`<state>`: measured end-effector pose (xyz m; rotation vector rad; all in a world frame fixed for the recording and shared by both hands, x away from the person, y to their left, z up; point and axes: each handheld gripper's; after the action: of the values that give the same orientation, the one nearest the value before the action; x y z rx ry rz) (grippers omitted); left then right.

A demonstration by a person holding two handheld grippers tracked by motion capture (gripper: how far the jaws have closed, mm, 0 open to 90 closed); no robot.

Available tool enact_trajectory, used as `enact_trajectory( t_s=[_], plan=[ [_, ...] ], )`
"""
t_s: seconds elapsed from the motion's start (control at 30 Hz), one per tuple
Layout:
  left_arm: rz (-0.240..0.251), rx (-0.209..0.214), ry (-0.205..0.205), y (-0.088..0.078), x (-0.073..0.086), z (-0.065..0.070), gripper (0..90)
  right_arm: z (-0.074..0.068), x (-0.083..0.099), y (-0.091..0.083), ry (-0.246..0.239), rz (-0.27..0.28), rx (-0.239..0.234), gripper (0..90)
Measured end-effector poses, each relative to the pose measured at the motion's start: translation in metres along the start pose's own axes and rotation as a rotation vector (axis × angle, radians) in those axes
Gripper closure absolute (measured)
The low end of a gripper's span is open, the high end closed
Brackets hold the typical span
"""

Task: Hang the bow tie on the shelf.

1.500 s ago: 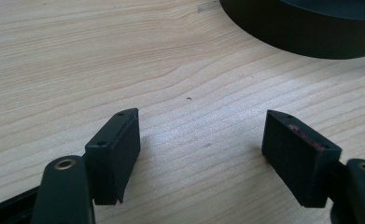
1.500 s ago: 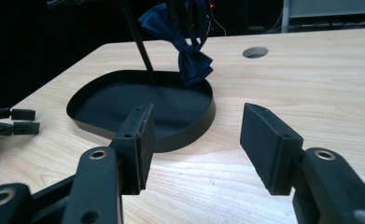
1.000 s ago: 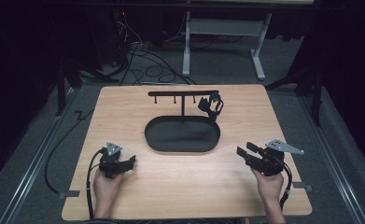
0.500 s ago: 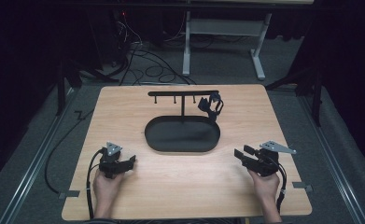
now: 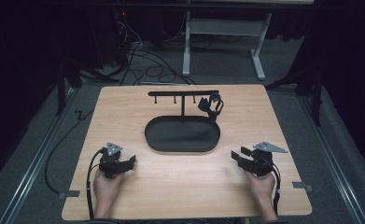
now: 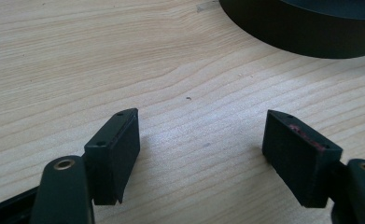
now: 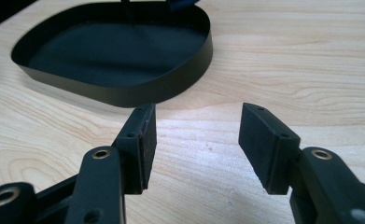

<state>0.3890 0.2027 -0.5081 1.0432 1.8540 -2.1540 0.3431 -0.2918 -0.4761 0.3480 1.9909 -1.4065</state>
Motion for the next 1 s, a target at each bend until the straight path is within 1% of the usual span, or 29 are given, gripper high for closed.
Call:
enact_trajectory(
  t_s=[0.2,0.3,0.67,0.77,0.9,1.0],
  plan=[
    [0.000,0.000,0.000,0.000,0.000,0.000,28.0,0.000,0.000,0.005,-0.010,-0.020,0.029,48.0],
    [0.000,0.000,0.001,0.000,0.000,0.000,28.0,0.000,0.001,0.008,-0.004,-0.034,0.036,47.9],
    [-0.002,0.001,0.001,0.000,0.000,0.000,27.8,-0.002,0.004,0.019,-0.018,-0.079,0.075,47.6],
    [-0.002,0.001,0.001,0.000,0.000,0.000,27.8,-0.002,0.005,0.021,-0.019,-0.082,0.078,47.6],
    [-0.001,0.001,0.001,0.000,0.000,0.000,27.9,-0.003,0.005,0.023,-0.030,-0.094,0.102,47.3],
    [-0.001,0.001,0.002,0.000,0.000,0.000,27.9,-0.004,0.004,0.024,-0.029,-0.097,0.105,47.0]
  ],
)
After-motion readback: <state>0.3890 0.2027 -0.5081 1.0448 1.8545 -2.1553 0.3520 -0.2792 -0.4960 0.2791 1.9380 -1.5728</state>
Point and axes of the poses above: each handheld gripper's, and its own axes: y roughly forward along the jaws, x roughly out of its underside, z roughly to its right, and after that the axes turned 14 degrees about -z, right-handed
